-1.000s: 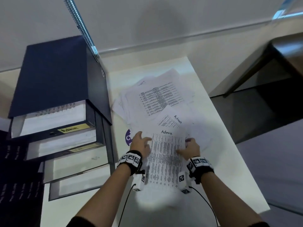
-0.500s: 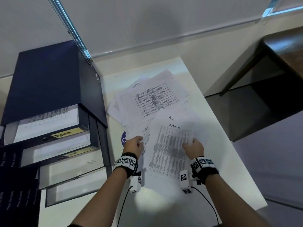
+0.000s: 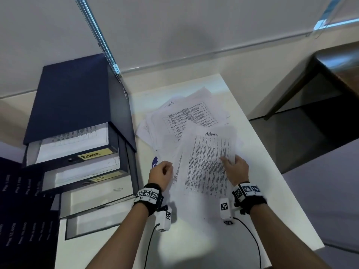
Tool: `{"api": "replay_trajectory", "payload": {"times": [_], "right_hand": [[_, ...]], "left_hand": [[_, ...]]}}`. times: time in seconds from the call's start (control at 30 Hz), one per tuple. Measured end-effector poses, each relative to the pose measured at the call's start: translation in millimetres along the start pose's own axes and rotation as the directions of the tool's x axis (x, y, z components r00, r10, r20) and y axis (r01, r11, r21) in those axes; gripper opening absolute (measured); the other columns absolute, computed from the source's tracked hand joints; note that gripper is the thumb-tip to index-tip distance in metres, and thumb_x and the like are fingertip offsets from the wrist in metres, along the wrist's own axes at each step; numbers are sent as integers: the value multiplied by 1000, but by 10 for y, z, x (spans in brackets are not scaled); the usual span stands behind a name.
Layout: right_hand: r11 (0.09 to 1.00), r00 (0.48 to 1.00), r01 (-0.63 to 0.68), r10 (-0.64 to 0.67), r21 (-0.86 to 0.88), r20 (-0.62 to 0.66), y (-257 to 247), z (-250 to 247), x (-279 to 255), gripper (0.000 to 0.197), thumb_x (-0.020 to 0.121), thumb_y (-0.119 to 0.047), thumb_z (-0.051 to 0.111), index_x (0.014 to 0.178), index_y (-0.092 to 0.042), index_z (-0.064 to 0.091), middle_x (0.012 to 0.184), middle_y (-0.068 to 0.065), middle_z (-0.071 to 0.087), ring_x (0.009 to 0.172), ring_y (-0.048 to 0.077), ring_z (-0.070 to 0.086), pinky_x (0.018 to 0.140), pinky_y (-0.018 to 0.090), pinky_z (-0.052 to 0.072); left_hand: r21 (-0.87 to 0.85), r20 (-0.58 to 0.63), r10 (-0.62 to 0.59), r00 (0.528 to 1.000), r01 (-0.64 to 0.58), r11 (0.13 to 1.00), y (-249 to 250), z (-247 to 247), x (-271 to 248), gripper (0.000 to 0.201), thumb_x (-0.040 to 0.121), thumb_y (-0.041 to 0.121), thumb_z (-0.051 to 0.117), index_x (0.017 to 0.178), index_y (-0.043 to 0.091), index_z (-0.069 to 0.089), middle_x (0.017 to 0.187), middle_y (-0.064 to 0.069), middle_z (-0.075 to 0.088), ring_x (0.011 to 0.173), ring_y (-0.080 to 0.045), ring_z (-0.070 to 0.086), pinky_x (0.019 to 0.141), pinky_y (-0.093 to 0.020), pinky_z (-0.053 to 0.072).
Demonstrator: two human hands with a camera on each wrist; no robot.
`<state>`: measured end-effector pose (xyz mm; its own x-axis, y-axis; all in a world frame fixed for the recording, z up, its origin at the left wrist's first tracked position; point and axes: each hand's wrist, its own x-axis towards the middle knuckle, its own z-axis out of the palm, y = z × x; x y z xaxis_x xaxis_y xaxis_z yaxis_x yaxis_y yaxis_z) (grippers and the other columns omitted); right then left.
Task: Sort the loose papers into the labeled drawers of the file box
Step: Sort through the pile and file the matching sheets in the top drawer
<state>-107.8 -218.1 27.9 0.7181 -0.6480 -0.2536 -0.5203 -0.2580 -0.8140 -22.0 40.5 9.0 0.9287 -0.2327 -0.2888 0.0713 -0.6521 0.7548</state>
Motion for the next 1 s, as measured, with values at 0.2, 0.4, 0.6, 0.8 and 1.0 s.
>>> {"api": "replay_trajectory", "payload": {"times": [0.2,0.4,0.6,0.8,1.0], "right_hand": [[892,889,426,-444,150,115,-879,-211,-261,10,95,-27,62,99,-19,66,81,-14,68,77,0,65,70,19,53],[799,815,522,-570,298,100,-1927,-443,-715,16,88,-34,69,99,-22,70,85,-2,74,78,8,70,66,22,57],[737,800,529,-599,421,42,-2444,-147,-921,30,92,-28,67,118,-14,63,103,-4,72,96,5,69,85,26,56],[905,715,325,-425,275,555,-2406,329,-1258,94,88,-28,71,150,-51,5,117,-5,64,93,13,73,84,38,58],[939,579,294,-324,179,748,-2469,790,-1654,46,92,-11,66,132,-32,59,125,-16,61,122,1,52,101,22,40]], "left_hand": [[-479,62,-48,997,72,875,198,-235,-84,59,82,44,75,128,35,39,98,-1,75,90,-16,73,83,-37,58],[-497,25,76,997,-54,866,576,-899,-300,48,76,46,77,112,17,69,104,3,75,97,-13,71,87,-32,58],[-548,-209,99,973,-200,812,626,-1721,-767,24,83,27,76,102,12,72,81,8,77,70,0,70,62,-14,52],[-599,-392,71,917,-313,737,253,-2426,-1083,50,93,13,66,139,10,48,128,-2,67,118,-17,63,103,-38,50],[-676,-400,-90,912,-227,701,-160,-2892,-1614,83,93,18,66,154,33,12,107,-15,74,99,-28,72,87,-42,58]]}}
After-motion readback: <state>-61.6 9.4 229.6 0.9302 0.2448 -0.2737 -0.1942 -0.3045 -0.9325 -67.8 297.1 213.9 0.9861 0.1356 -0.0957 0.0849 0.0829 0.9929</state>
